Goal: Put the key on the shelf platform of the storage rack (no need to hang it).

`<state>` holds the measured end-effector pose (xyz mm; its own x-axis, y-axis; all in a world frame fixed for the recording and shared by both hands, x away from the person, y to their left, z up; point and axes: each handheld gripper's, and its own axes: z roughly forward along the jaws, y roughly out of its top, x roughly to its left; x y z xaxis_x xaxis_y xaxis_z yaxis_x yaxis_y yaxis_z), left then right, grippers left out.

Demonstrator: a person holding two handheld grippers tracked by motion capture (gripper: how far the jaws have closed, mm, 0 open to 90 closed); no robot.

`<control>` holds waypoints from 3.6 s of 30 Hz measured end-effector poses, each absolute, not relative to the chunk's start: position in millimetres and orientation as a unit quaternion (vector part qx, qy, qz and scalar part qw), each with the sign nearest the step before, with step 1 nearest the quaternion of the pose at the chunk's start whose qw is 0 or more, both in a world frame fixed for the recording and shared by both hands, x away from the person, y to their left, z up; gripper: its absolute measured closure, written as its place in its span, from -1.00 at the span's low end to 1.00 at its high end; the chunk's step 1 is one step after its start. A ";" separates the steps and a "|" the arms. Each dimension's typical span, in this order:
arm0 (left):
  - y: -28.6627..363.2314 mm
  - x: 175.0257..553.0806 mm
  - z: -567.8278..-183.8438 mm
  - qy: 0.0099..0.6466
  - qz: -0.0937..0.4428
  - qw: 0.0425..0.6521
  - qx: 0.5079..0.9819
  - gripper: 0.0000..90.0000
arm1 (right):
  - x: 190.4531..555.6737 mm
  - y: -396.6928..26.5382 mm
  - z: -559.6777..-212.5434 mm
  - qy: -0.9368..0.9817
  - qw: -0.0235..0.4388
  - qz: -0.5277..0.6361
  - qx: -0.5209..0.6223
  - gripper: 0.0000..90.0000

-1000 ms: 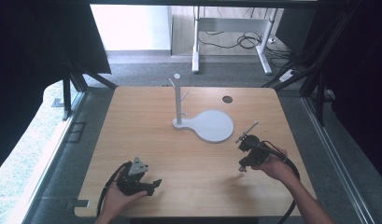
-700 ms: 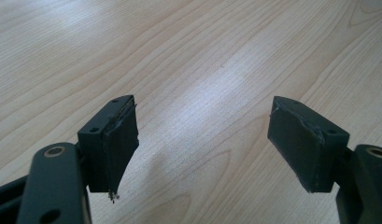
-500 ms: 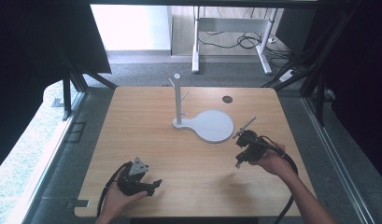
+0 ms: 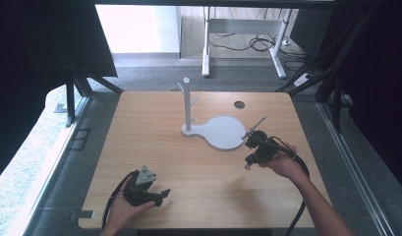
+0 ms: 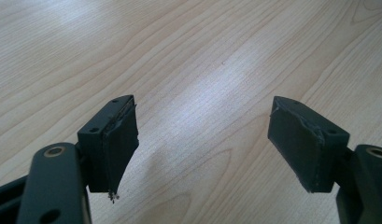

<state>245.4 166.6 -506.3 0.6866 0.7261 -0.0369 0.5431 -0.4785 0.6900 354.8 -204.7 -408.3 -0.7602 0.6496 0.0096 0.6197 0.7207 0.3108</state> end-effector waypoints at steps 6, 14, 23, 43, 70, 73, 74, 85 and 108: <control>166.6 245.6 -506.7 0.373 0.131 0.347 0.850 -0.45 | 361.7 -201.9 -406.8 0.926 0.055 0.149 0.342 0.99; 165.9 245.5 -507.5 0.373 0.131 0.345 0.851 -0.45 | 370.9 -198.1 -401.6 0.926 0.060 0.150 0.342 0.99; 165.2 245.4 -507.6 0.373 0.131 0.345 0.852 -0.45 | 383.2 -194.6 -401.9 0.924 0.052 0.152 0.346 0.99; 166.6 246.2 -508.3 0.375 0.130 0.343 0.851 -0.45 | 413.1 -190.8 -402.2 0.915 0.046 0.160 0.367 0.99; 169.6 246.4 -506.0 0.374 0.121 0.350 0.850 -0.46 | 448.5 -171.9 -389.0 0.908 0.041 0.177 0.378 0.99; 169.5 246.1 -505.7 0.375 0.120 0.351 0.850 -0.46 | 450.8 -169.3 -388.2 0.909 0.041 0.174 0.377 0.99; 169.5 246.2 -505.8 0.375 0.120 0.351 0.850 -0.46 | 451.5 -168.2 -387.8 0.909 0.042 0.173 0.377 0.99; 171.3 246.4 -504.6 0.376 0.121 0.353 0.848 -0.46 | 465.4 -163.5 -388.0 0.908 0.037 0.177 0.379 0.99; 172.7 247.6 -505.8 0.376 0.121 0.352 0.848 -0.46 | 497.2 -145.3 -416.8 0.904 0.024 0.164 0.393 0.99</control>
